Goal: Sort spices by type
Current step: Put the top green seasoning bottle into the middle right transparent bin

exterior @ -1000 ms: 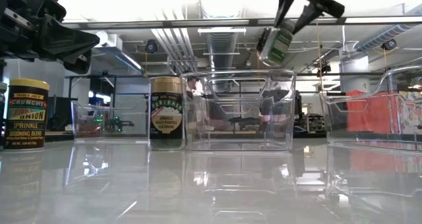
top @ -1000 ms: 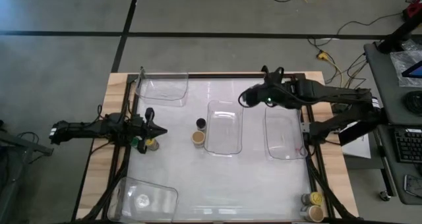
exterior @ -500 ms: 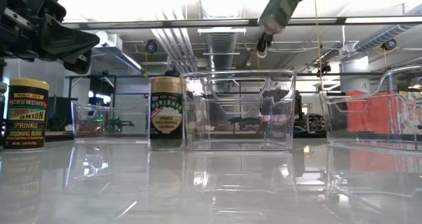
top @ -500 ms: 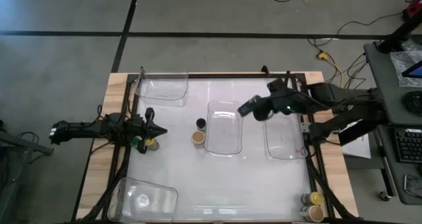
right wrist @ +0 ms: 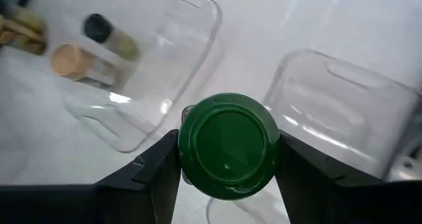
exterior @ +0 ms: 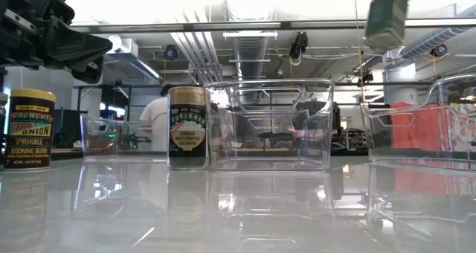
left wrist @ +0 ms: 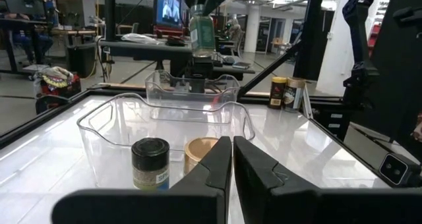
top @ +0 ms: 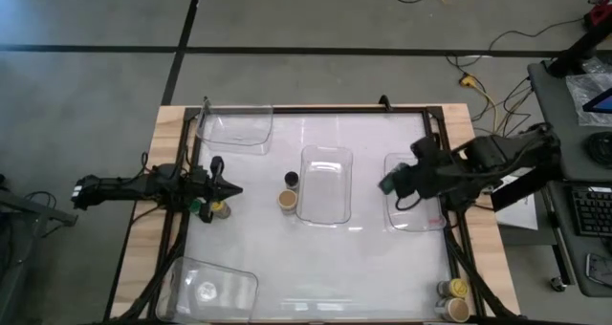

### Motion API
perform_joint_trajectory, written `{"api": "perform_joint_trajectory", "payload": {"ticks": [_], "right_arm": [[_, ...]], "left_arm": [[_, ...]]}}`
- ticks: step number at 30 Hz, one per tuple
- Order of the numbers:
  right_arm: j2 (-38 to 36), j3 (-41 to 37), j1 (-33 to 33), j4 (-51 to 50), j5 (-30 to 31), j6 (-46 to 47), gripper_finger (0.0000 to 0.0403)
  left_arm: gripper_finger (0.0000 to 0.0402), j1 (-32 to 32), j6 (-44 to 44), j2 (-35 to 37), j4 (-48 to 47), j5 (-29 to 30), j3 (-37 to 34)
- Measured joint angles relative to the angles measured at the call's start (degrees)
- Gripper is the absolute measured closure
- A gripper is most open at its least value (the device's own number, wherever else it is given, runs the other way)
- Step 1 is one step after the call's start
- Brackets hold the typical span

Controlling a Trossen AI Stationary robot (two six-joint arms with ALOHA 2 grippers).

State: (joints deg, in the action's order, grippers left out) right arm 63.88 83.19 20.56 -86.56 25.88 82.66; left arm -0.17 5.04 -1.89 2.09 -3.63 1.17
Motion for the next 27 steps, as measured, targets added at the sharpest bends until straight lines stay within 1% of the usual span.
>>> {"api": "perform_joint_trajectory", "payload": {"ticks": [5, 8, 10, 15, 19, 22, 23, 27], "right_arm": [[0.5, -0.9, 3.1, -3.4, 0.0, 8.3, 0.0202], [1.6, -2.1, 4.5, -3.4, -0.9, 11.9, 0.0204], [2.4, -3.2, 4.9, -3.3, -1.1, 14.5, 0.0204], [3.8, -6.3, 4.8, -3.3, -4.4, 19.5, 0.0200], [3.4, -8.8, 4.5, -3.4, -4.7, 23.7, 0.0202], [3.2, -11.1, 3.2, -3.4, -2.2, 25.6, 0.0201], [3.2, -12.0, 2.7, -3.4, -1.4, 25.8, 0.0201], [3.7, -16.5, -0.7, -3.5, -1.5, 25.9, 0.0200]], "left_arm": [[0.0400, 0.0, 0.0, 0.0, 0.0, 0.0, 0.0], [0.0400, 0.0, 0.0, 0.0, 0.0, 0.0, 0.0], [0.0400, 0.0, 0.0, 0.0, 0.0, 0.0, 0.0], [0.0400, 0.0, 0.0, 0.0, 0.0, 0.0, 0.0], [0.0400, 0.0, 0.0, 0.0, 0.0, 0.0, 0.0], [0.0400, 0.0, 0.0, 0.0, 0.0, 0.0, 0.0], [0.0400, 0.0, 0.0, 0.0, 0.0, 0.0, 0.0], [0.0400, 0.0, 0.0, 0.0, 0.0, 0.0, 0.0]]}}
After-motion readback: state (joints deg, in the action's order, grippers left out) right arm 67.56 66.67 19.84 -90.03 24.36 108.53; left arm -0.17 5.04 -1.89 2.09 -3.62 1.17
